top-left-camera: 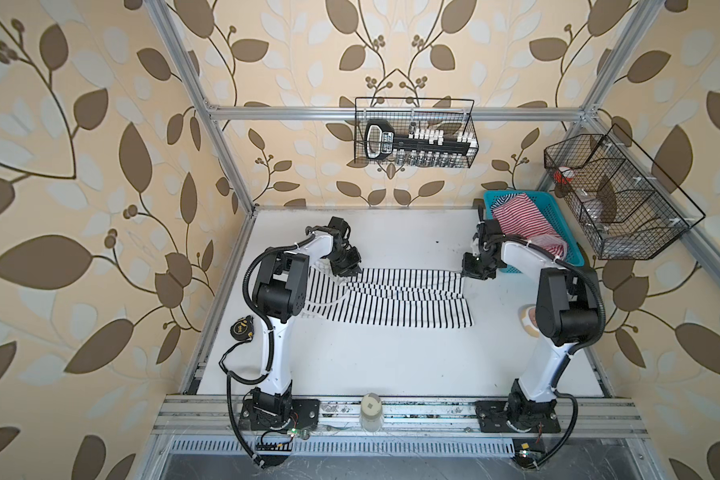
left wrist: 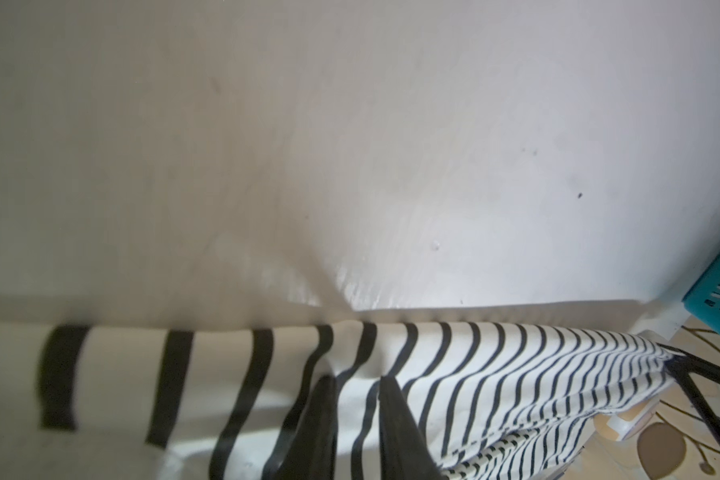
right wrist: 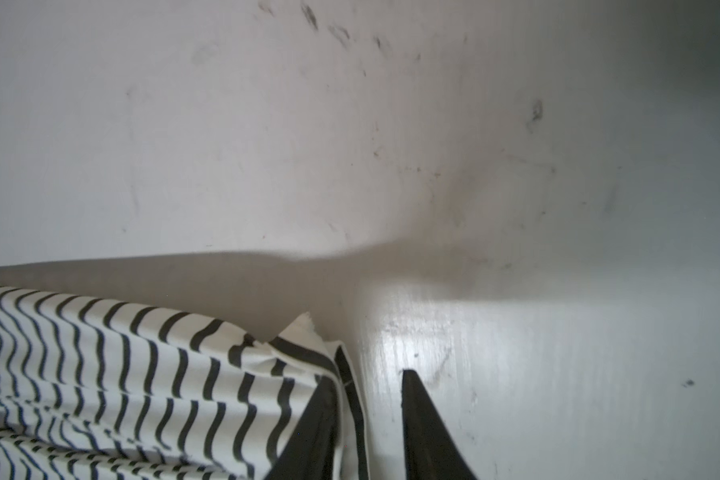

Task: Fold and stack the tank tops

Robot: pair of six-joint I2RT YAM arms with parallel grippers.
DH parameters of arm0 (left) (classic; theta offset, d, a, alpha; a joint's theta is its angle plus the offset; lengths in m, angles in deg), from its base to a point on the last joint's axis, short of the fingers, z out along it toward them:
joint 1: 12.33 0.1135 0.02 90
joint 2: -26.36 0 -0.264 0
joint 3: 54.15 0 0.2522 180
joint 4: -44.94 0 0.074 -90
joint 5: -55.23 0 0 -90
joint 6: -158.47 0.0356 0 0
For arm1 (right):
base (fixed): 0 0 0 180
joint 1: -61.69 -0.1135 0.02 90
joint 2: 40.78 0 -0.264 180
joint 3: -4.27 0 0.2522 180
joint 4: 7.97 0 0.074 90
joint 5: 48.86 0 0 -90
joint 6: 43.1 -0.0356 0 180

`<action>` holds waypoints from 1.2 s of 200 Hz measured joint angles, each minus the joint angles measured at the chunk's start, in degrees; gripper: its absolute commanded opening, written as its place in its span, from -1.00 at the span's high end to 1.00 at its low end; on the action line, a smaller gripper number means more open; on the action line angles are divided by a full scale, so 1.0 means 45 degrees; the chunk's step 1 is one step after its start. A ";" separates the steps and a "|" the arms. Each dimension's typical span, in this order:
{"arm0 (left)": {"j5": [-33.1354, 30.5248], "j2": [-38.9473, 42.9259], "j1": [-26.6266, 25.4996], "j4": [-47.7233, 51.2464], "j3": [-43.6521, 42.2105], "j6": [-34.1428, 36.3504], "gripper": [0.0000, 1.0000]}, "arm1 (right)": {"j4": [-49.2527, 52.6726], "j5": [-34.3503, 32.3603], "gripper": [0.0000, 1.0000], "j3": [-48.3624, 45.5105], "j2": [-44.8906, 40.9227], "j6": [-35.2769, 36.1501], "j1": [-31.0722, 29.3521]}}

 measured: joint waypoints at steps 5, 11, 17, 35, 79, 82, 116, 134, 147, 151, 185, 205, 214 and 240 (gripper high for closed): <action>-0.0044 0.0063 0.0000 0.0087 -0.0034 0.0005 0.49 | 0.0005 -0.0044 0.42 0.0000 -0.0170 0.0005 -0.0058; -0.0087 0.0160 -0.0005 0.0214 -0.0078 0.0000 0.48 | 0.0010 -0.0087 0.42 0.0000 -0.0364 0.0005 -0.0146; -0.0102 0.0262 -0.0010 0.0345 -0.0117 0.0000 0.47 | 0.0010 -0.0151 0.42 0.0000 -0.0559 0.0005 -0.0267; -0.0146 0.0709 -0.0078 0.0675 -0.0185 0.0005 0.46 | 0.0010 -0.0257 0.39 0.0010 -0.0894 0.0005 -0.0651; -0.0447 0.1996 -0.0083 0.0952 -0.0631 0.0015 0.45 | 0.0141 -0.0476 0.35 0.0019 -0.0884 -0.0044 -0.1064; -0.0461 0.2035 -0.0083 0.0971 -0.0665 0.0015 0.45 | 0.0146 -0.0481 0.35 0.0019 -0.0884 -0.0049 -0.1064; -0.0869 0.2045 -0.0083 0.1112 -0.1117 0.0034 0.45 | 0.0058 -0.0374 0.44 0.0068 -0.0695 -0.0024 -0.1404; -0.1093 0.1768 -0.0083 0.1180 -0.1161 0.0049 0.48 | -0.0015 -0.0165 0.59 0.0257 -0.0209 0.0165 -0.1933; -0.1151 0.1447 -0.0083 0.1175 -0.1161 0.0053 0.49 | -0.0044 -0.0073 0.67 0.0340 0.0253 0.0306 -0.2249; -0.1180 0.1326 -0.0083 0.1175 -0.1161 0.0058 0.49 | -0.0049 -0.0039 0.69 0.0340 0.0369 0.0311 -0.2312; -0.1569 0.0787 -0.0078 0.1452 -0.0831 0.0204 0.52 | 0.0015 -0.0248 0.73 0.0194 0.1341 0.0593 -0.2409; -0.1812 0.0447 -0.0083 0.1948 -0.0277 0.0325 0.55 | -0.0058 -0.0505 0.73 -0.0121 0.1355 0.0661 -0.2361; -0.1919 0.0214 -0.0083 0.2191 0.0078 0.0359 0.56 | -0.0146 -0.0593 0.73 -0.0282 0.1282 0.0685 -0.2351; -0.2161 -0.0758 -0.0146 0.2909 0.1710 0.0593 0.57 | -0.0559 -0.0714 0.73 -0.1088 0.0758 0.0685 -0.2361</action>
